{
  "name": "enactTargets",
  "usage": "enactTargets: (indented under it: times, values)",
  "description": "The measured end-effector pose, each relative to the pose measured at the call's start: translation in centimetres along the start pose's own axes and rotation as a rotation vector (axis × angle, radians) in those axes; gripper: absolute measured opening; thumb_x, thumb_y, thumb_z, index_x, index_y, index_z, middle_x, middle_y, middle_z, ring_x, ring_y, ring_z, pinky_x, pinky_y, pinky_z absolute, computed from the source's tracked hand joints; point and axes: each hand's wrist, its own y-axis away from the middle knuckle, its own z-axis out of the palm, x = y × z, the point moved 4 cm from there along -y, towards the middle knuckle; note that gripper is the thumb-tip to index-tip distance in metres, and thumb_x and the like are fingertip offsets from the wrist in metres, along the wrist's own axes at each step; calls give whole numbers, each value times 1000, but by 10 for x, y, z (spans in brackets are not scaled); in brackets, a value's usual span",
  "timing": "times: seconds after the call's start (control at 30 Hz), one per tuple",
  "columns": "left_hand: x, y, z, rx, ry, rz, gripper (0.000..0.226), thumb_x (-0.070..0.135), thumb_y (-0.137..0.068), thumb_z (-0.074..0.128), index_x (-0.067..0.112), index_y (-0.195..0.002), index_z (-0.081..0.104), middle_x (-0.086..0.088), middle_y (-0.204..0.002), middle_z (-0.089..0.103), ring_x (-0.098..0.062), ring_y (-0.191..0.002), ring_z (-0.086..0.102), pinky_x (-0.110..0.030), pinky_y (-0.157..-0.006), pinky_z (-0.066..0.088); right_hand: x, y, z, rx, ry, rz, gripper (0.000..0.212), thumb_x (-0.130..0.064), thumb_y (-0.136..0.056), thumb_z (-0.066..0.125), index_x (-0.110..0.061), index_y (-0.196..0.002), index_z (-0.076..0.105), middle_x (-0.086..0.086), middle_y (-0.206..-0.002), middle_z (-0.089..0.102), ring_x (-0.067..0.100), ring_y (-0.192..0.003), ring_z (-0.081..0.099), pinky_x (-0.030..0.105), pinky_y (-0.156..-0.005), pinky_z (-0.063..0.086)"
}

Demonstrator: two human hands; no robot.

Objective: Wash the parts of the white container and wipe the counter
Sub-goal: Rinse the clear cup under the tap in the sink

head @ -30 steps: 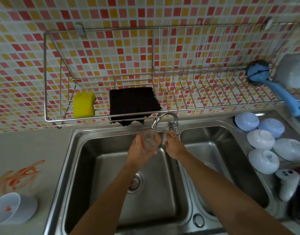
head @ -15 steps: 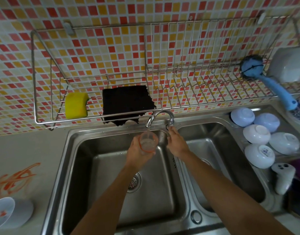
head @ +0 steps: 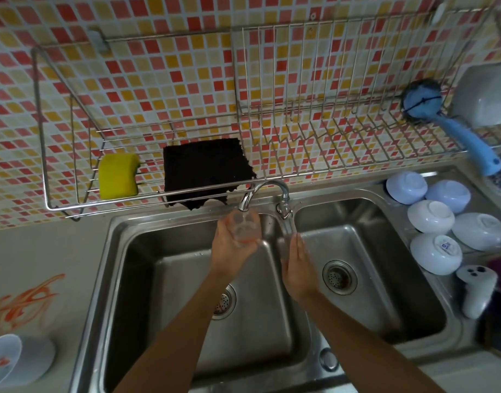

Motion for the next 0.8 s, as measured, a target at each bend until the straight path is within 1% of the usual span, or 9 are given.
enactTargets:
  times: [0.07,0.1,0.2,0.23,0.3,0.37,0.47,0.6,0.8]
  values:
    - [-2,0,0,0,-2,7,75,23,-66,87,23,-126,42,7,-114,60,-8,-97,61,-9,-70,43,13,18,14,-70,98,18,64,-27,-99,27,-2,-152,1,14,-160,-2,28,-148,-2,38,-119,0]
    - [-3,0,1,5,2,10,75,24,-66,87,24,-127,41,6,-115,60,-8,-98,61,-9,-71,43,17,25,18,-77,154,13,65,-26,-96,28,-1,-151,3,17,-159,1,30,-148,1,39,-118,1]
    - [0,0,2,-3,-16,23,78,26,-67,87,22,-131,41,7,-118,57,-10,-102,58,-16,-77,44,24,35,24,-52,248,-2,67,-9,-83,43,5,-146,23,22,-153,26,35,-140,31,46,-112,26]
    - [2,-1,1,2,-28,34,77,27,-67,87,21,-130,42,6,-117,57,-11,-101,58,-17,-76,44,26,35,25,-50,258,-2,67,-3,-80,41,5,-145,26,22,-152,29,35,-139,34,47,-111,30]
    - [4,-3,0,25,-25,40,76,27,-67,87,20,-129,43,5,-115,58,-12,-102,59,-13,-73,43,28,35,22,-49,265,-7,72,4,-76,37,4,-147,24,21,-154,26,34,-141,30,46,-112,31]
    - [4,-4,0,11,-38,53,76,28,-67,87,20,-129,43,4,-116,59,-11,-102,59,-11,-72,42,28,36,21,-32,278,-23,77,6,-72,43,4,-147,22,20,-154,25,33,-141,30,46,-112,31]
    - [-2,-1,-3,54,-47,57,77,29,-65,87,22,-128,43,3,-118,59,-12,-103,60,-18,-79,46,26,37,22,-18,285,-46,78,5,-74,45,3,-147,20,19,-154,24,33,-142,28,46,-113,26]
    - [-9,0,-4,60,-66,59,80,29,-63,89,23,-128,43,1,-118,61,-14,-103,62,-27,-85,51,28,38,25,-16,302,-64,71,-1,-83,32,0,-150,9,17,-158,10,30,-147,12,43,-118,11]
    - [-15,3,6,3,-137,79,73,29,-65,88,22,-125,46,6,-113,60,-8,-95,60,-3,-68,42,30,37,25,-27,284,-96,73,-5,-84,31,-2,-151,4,15,-160,5,28,-148,2,42,-120,8]
